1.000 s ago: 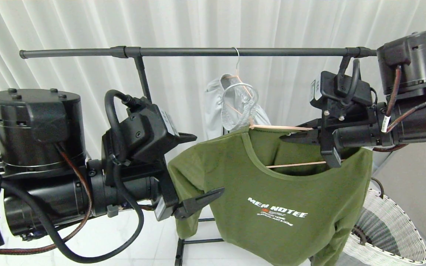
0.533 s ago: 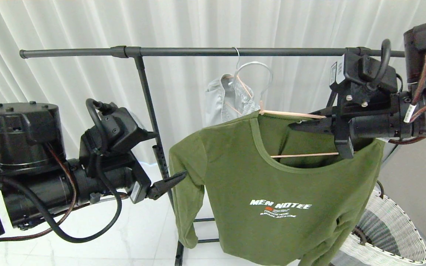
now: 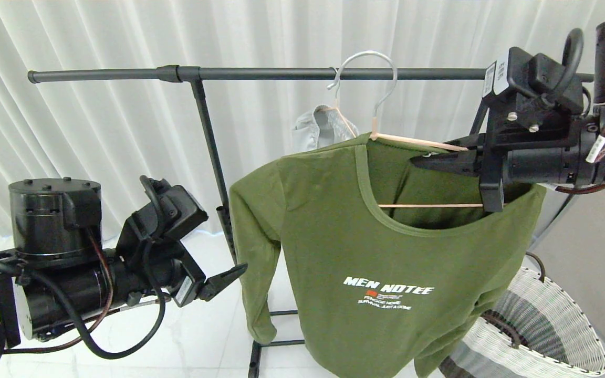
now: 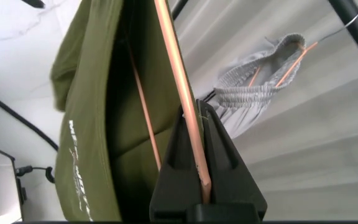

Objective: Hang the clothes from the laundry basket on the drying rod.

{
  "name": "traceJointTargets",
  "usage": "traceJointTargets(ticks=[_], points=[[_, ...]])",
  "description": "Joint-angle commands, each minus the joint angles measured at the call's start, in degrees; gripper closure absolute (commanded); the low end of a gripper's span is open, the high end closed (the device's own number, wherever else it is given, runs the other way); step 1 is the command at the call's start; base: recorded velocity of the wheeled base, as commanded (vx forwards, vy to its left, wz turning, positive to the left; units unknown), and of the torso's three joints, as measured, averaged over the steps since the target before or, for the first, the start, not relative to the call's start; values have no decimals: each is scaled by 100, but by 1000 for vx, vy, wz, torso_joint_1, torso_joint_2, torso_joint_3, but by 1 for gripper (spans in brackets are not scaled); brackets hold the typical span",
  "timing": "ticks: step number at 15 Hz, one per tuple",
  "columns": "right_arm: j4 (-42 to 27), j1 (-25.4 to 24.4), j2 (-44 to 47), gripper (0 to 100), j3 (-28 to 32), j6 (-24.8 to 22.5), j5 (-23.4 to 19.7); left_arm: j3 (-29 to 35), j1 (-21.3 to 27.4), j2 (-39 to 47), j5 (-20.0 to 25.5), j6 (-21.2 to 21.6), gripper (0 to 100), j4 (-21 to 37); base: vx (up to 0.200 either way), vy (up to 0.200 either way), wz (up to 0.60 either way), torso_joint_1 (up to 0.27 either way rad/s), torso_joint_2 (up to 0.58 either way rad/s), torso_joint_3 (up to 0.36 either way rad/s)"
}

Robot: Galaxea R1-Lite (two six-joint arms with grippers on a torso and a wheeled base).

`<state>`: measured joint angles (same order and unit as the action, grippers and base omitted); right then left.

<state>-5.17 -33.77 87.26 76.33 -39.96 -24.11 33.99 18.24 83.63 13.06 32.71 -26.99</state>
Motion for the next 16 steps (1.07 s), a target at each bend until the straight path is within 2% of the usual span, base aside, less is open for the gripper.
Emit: traceJointTargets(ticks=[1,3,7,8,13,16], points=[[7,-42,-78,100,-4,-3,-14,-24,-224,171,-5,-10,0,1,0,0,0,0,0,0],[60,-183,-130,100,-12,32,-6,47,-259,294,4,-89,0,-157,0,0,0,0,0,0],[200,-288,-139,100,5,111,12,-6,-400,734,-5,-195,0,-1142,0,0,0,0,0,0],[200,-288,-139,100,14,111,12,-41,-435,795,-5,-186,100,-1282,0,0,0,0,0,0],[200,-271,-183,100,-4,120,38,-200,-725,760,-14,-186,100,-1379,0,0,0,0,0,0],[200,-218,-183,100,-12,120,38,-402,-1156,769,-14,-142,100,-1775,0,0,0,0,0,0]])
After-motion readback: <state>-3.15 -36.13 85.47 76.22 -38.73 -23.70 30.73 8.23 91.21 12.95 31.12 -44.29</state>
